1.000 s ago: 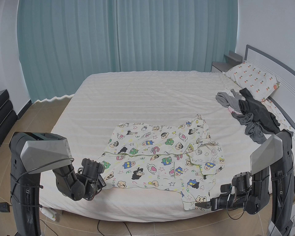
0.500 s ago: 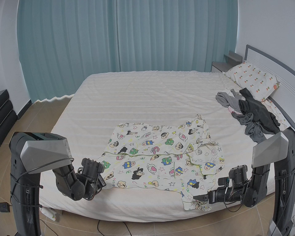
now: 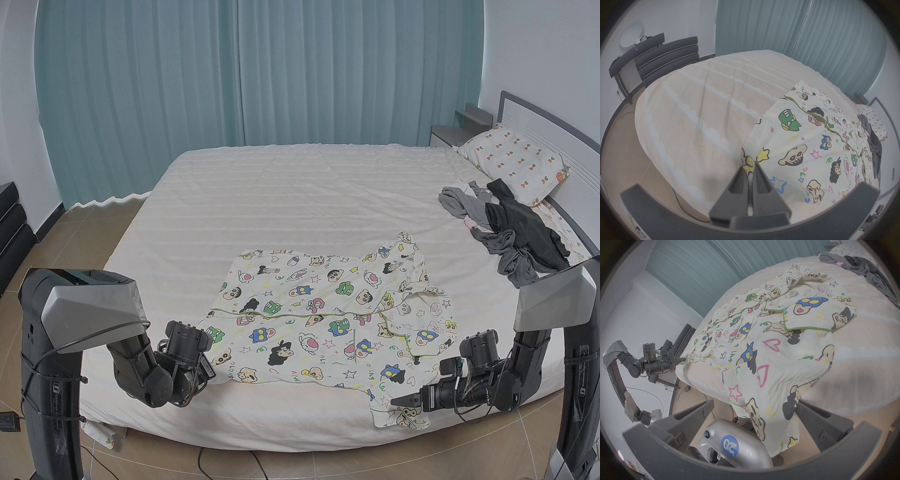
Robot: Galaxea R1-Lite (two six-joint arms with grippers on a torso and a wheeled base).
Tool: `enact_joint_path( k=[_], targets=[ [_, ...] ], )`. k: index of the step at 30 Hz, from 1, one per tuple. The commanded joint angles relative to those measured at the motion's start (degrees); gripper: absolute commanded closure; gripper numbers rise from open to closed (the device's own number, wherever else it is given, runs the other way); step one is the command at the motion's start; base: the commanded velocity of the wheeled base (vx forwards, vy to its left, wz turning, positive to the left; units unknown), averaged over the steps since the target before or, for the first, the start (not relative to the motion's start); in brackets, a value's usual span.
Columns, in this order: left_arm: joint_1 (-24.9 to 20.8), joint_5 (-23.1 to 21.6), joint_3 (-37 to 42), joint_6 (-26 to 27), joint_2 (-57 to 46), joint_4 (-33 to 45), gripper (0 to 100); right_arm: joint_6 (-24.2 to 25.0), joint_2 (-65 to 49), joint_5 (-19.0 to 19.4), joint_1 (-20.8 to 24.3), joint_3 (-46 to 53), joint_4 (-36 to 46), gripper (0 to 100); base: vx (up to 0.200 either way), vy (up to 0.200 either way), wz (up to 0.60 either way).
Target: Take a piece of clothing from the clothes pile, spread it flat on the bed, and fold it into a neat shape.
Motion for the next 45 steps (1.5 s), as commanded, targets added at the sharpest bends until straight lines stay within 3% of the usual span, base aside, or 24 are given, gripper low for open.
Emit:
enact_joint_path(
  k=[1,9,20,24,29,31,38,41,45],
  targets=[
    [-0.02,0.03,-0.07,-0.02,0.15,-0.02,100,-0.28,-1.0,-0.55,0.2,-1.74,2.4,100,0.0,0.0,0.0],
    [-0.02,0.03,0.02,-0.11,0.32,-0.02,100,-1.59,-1.09,-1.07,-0.15,-1.56,2.75,100,0.0,0.0,0.0],
    [-0.02,0.03,0.11,-0.11,0.32,-0.02,100,-11.26,-0.91,0.68,-4.29,-4.02,7.32,100,0.0,0.0,0.0],
    [0.24,0.03,0.28,-0.11,-0.12,-0.02,100,-13.99,-0.56,6.57,-6.75,-3.76,6.71,100,0.0,0.0,0.0],
    [0.24,-0.14,0.28,-0.2,-1.44,-0.11,100,-14.78,-0.39,8.33,-7.98,-3.67,6.01,100,0.0,0.0,0.0],
    [0.42,-0.32,0.02,-0.28,-2.93,-0.11,100,-14.78,-0.91,15.45,-8.07,-2.18,3.19,100,0.0,0.0,0.0],
    [0.86,-0.32,-0.25,-0.46,-4.25,-0.9,100,-13.72,-0.21,17.56,-8.77,-0.77,-3.14,100,0.0,0.0,0.0],
    [1.38,-0.32,-2.09,-0.46,-4.78,-1.17,100,-11.96,-0.48,21.95,-9.47,-0.51,-5.6,100,0.0,0.0,0.0],
    [1.47,-0.32,-4.2,-0.46,-5.04,-0.82,100,-9.15,-0.39,22.48,-9.82,-0.6,-8.41,100,0.0,0.0,0.0]
  ],
)
